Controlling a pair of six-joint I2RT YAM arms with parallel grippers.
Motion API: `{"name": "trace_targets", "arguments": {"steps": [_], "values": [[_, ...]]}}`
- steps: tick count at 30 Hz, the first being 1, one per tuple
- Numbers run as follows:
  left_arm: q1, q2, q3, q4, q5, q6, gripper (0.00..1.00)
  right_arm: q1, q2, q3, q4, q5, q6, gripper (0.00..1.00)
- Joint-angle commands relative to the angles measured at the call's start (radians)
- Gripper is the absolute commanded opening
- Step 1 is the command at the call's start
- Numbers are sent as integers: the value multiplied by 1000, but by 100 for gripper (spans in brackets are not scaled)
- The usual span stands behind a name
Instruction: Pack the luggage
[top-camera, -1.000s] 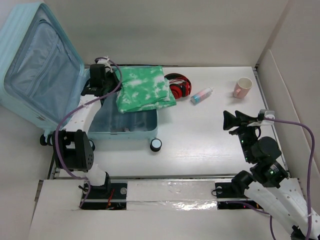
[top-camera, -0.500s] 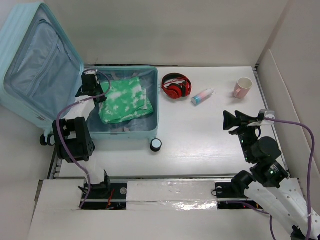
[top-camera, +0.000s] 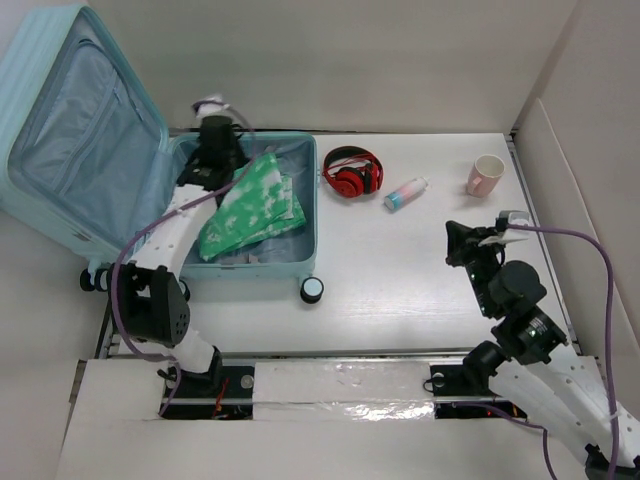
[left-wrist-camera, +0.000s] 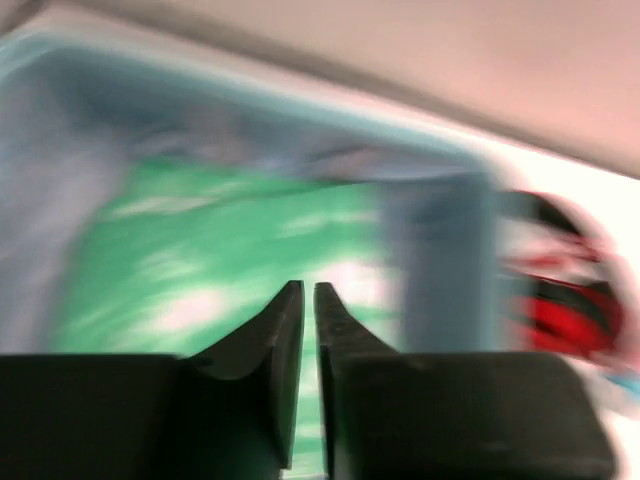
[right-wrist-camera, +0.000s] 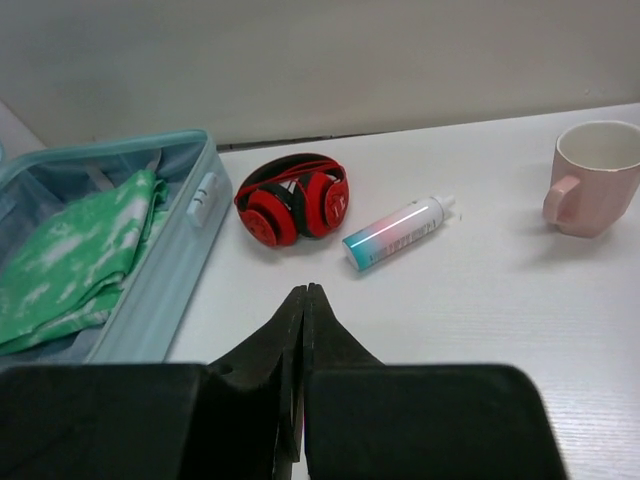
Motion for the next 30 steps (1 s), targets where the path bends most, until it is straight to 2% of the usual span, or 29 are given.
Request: {"name": "trace_targets", "arguments": {"steps": [1, 2, 3, 5, 7, 8, 9, 11, 12, 14, 15, 16, 17, 18, 19, 20, 23, 30], "values": [[-220, 48, 163, 58, 7, 46, 4, 0, 32, 47, 16, -10, -8, 0], [-307, 80, 204, 44, -9, 64, 0, 0, 37, 47, 15, -5, -7, 0], [-346, 117, 281, 23, -26, 72, 0, 0, 37, 47, 13, 1, -5, 0], [-421, 218, 353, 13, -59, 90, 0, 0, 29, 45, 10, 6, -5, 0], [-446, 324, 464, 7, -58, 92, 1, 0, 14, 39, 16, 13, -4, 0], [-446, 359, 504, 3, -50, 92, 10, 0, 8, 35, 18, 15, -2, 0], [-456, 399, 589, -16, -40, 91, 28, 0, 3, 33, 18, 22, -1, 0], [-457, 511, 672, -36, -4, 89, 42, 0, -9, 29, 21, 27, 2, 0], [-467, 550, 756, -54, 12, 98, 53, 0, -11, 26, 22, 33, 2, 0], [-477, 655, 843, -76, 77, 109, 64, 0, -11, 24, 25, 35, 4, 0], [-490, 692, 925, -100, 86, 114, 73, 0, -11, 24, 25, 35, 4, 0], [-509, 752, 956, -108, 92, 135, 77, 0, -8, 24, 27, 33, 2, 1], [-519, 775, 982, -109, 92, 149, 81, 0, -2, 24, 28, 33, 2, 3], [-539, 824, 1011, -88, 95, 178, 92, 0, 10, 24, 31, 27, -1, 10], [-539, 825, 1012, -77, 95, 178, 93, 0, 11, 24, 31, 26, -1, 10], [-555, 846, 1010, -67, 85, 186, 94, 0, 17, 25, 34, 24, -1, 15], [-555, 884, 1015, -47, 73, 175, 94, 0, 38, 30, 34, 15, -4, 21], [-555, 967, 1038, -36, -3, 144, 92, 0, 44, 29, 34, 4, -10, 25]]}}
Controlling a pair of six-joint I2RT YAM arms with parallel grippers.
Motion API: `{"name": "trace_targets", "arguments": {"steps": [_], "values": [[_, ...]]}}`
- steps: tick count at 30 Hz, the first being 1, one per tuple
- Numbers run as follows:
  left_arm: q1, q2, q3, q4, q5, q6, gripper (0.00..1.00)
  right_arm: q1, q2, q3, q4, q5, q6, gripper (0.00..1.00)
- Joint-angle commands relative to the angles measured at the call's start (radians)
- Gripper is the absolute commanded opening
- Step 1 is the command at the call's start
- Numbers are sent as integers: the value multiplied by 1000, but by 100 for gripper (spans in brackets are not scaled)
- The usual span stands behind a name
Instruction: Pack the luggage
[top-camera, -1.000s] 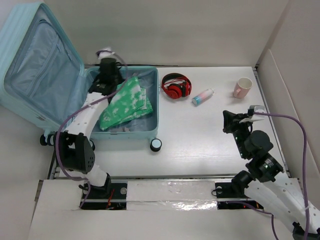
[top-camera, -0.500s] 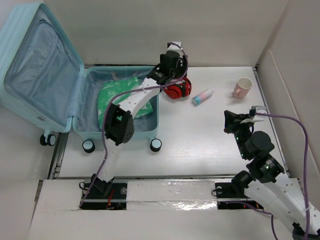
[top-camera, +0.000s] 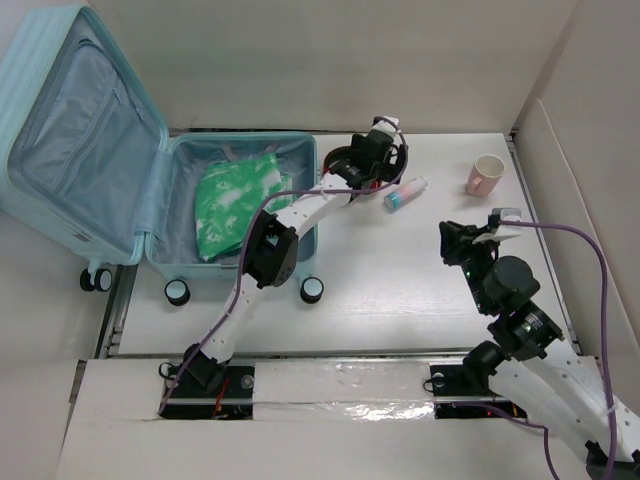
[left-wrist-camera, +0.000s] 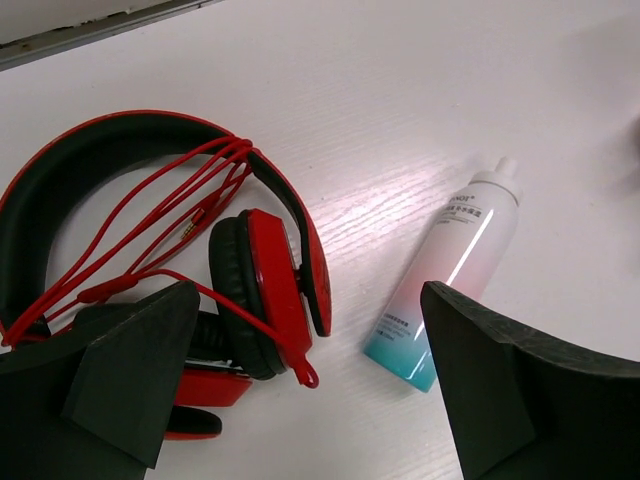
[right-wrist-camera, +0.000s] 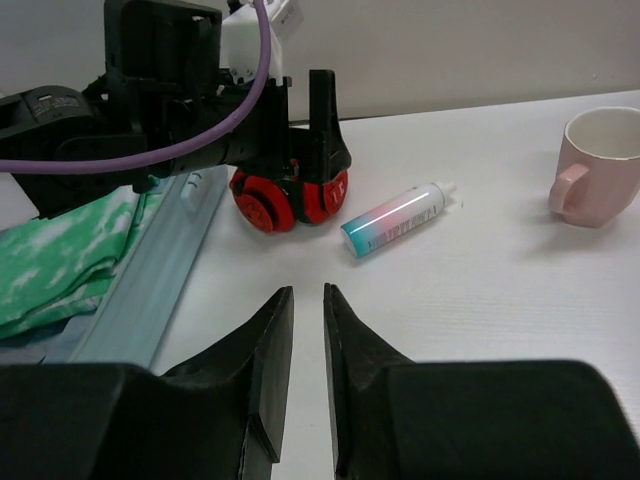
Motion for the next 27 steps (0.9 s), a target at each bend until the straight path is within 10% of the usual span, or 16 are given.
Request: {"name": "trace_targets", "arguments": {"steps": [1, 8, 22, 27], "values": [[19, 41, 60, 41, -49, -1, 91, 0, -8, 26, 38, -14, -16, 25], [19, 118, 69, 52, -45, 5, 89, 0, -15, 22, 38, -31, -17, 30], [1, 63, 39, 125, -60, 22, 13, 0, -41, 12, 76, -53, -19, 32], [1, -141, -49, 234, -97, 57, 0, 0, -60, 7, 80, -62, -17, 32]]}}
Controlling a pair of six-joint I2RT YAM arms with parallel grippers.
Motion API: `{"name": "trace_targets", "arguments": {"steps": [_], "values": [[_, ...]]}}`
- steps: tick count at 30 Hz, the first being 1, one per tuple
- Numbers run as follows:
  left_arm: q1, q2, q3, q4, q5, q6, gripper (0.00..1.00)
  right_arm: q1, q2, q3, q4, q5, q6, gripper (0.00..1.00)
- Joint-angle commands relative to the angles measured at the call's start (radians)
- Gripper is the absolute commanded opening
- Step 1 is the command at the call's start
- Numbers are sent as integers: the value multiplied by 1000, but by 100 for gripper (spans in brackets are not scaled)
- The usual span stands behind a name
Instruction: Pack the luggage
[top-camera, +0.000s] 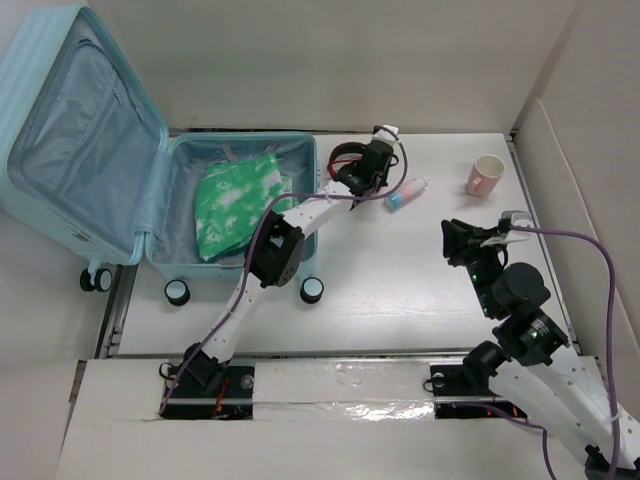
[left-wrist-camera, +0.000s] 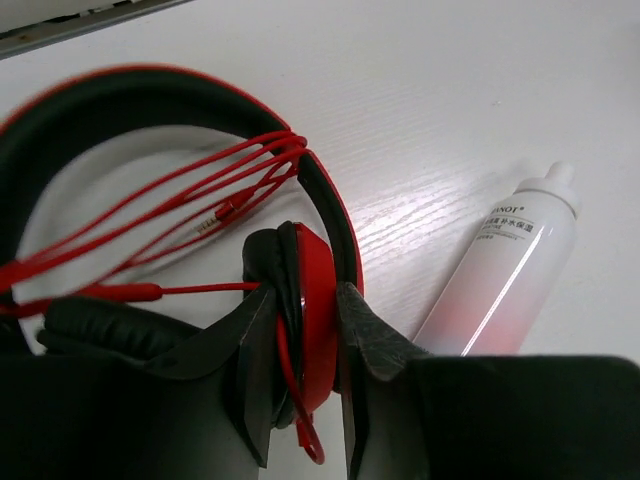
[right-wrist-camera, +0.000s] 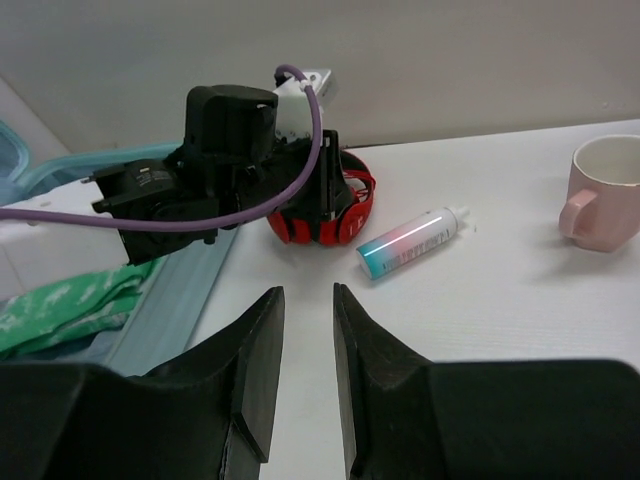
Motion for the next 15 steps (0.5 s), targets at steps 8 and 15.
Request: {"name": "trace_targets", "arguments": {"steps": [8, 15], "values": [[29, -477, 0, 141, -55, 80, 0, 0, -13, 10, 51, -19, -15, 32], [168, -700, -169, 124, -56, 40, 0, 0, -19, 12, 45, -30, -14, 32]]}}
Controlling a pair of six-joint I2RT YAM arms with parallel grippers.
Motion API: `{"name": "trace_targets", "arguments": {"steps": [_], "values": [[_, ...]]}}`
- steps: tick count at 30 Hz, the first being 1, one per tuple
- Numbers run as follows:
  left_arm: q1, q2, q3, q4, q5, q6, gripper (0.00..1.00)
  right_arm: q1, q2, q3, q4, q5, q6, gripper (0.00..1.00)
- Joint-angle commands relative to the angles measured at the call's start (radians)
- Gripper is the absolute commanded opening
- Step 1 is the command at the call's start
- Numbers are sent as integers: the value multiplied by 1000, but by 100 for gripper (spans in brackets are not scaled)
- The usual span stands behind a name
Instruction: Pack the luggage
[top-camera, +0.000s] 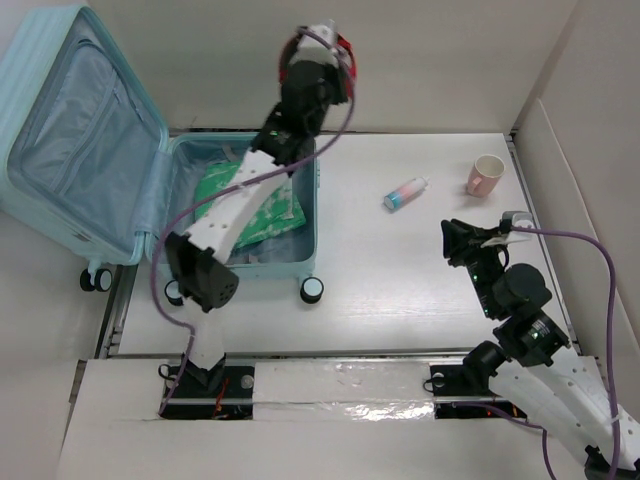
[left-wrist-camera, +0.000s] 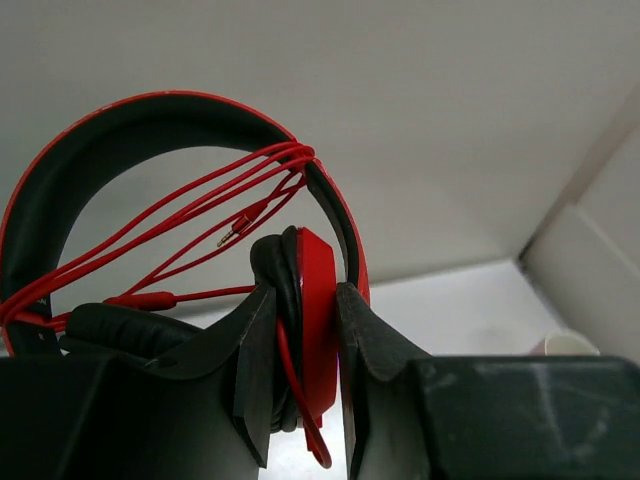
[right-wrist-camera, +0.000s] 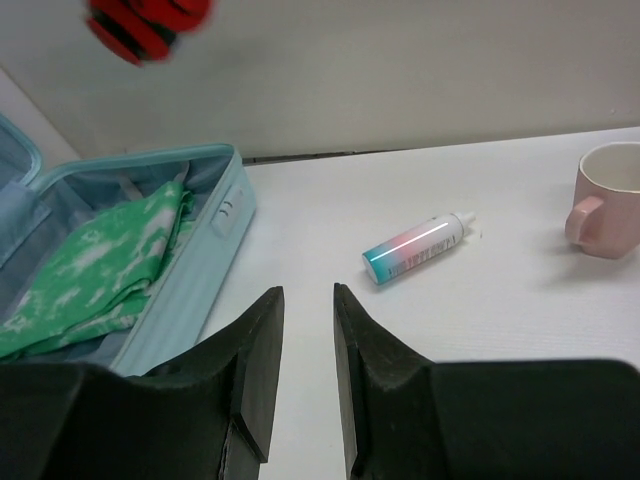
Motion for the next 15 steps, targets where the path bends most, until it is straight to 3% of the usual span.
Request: {"name": "trace_targets", "arguments": {"steps": [1, 11, 15], "values": [[104, -165, -90, 79, -53, -2, 0, 0, -9, 16, 36, -18, -14, 32], [365, -523, -764, 151, -62, -206, 0, 0, -9, 27, 20, -15, -11, 33], [401, -550, -914, 194, -80, -219, 0, 0, -4, 24, 20, -17, -9, 33]]}}
